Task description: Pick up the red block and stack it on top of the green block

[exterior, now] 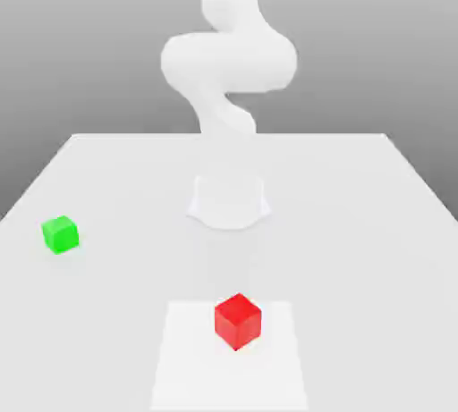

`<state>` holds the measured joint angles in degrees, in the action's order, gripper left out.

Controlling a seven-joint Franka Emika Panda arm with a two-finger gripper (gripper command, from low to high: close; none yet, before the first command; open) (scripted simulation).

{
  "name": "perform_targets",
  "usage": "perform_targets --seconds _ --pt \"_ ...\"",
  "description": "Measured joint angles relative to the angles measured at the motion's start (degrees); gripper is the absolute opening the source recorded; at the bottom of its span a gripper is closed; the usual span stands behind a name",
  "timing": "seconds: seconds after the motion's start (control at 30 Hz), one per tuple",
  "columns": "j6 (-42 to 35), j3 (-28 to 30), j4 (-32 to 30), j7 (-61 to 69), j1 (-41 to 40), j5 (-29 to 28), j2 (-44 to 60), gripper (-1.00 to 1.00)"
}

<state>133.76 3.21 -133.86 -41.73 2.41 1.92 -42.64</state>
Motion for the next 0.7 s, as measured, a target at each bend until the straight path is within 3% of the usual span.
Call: perform_targets --seconds 0.33,0.7 --pt "7.7 9.2 -8.3 16.0 8.9 7.1 14.6 0.00" --pt "16.3 12.2 -17.4 30.4 14.8 10.8 30.4 0.00"
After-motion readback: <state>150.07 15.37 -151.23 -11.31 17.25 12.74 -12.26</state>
